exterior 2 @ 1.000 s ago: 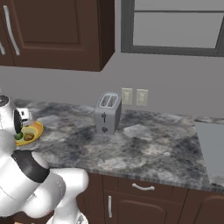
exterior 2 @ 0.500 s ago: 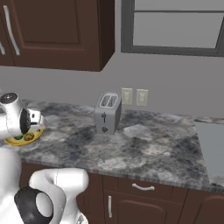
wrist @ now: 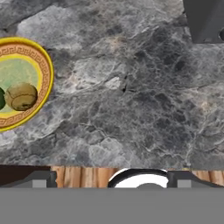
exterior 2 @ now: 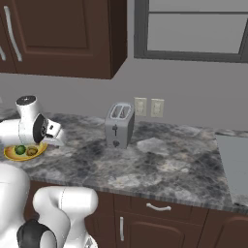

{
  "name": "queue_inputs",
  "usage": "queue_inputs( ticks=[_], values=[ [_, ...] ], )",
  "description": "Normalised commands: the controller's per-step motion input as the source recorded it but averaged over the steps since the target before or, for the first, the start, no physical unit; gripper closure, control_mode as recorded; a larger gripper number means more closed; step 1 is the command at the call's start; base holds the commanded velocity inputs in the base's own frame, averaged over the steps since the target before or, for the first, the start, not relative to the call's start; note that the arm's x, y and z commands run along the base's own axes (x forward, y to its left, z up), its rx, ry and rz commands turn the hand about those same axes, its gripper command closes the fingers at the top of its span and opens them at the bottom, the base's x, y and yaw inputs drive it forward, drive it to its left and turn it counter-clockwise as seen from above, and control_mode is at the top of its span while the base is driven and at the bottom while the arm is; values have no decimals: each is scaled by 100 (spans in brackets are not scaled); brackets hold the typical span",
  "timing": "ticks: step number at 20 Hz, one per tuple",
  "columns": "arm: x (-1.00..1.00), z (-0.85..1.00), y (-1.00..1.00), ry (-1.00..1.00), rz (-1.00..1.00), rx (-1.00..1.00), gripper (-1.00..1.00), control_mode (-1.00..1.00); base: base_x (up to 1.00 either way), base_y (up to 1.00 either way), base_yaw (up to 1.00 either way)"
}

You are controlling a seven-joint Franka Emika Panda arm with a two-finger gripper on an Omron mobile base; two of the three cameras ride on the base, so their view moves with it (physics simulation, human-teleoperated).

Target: Pick the avocado and bread from the counter and place them on the plate. Then pick the jam from the cabinet and place it next to the plate. Lastly close the cabinet door.

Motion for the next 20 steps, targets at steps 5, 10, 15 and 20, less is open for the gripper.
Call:
queue_inputs(
  ticks=[5, 10, 15, 20],
  values=[
    [-15, 8, -59, 8, -21, 0, -100, -100, 0, 0, 0],
    [-34, 0, -54, 0, -8, 0, -100, -100, 0, 0, 0],
    [-24, 0, -60, 0, -1, 4, -100, -100, 0, 0, 0],
    [-22, 0, -52, 0, -2, 5, -100, -100, 0, 0, 0]
  ],
)
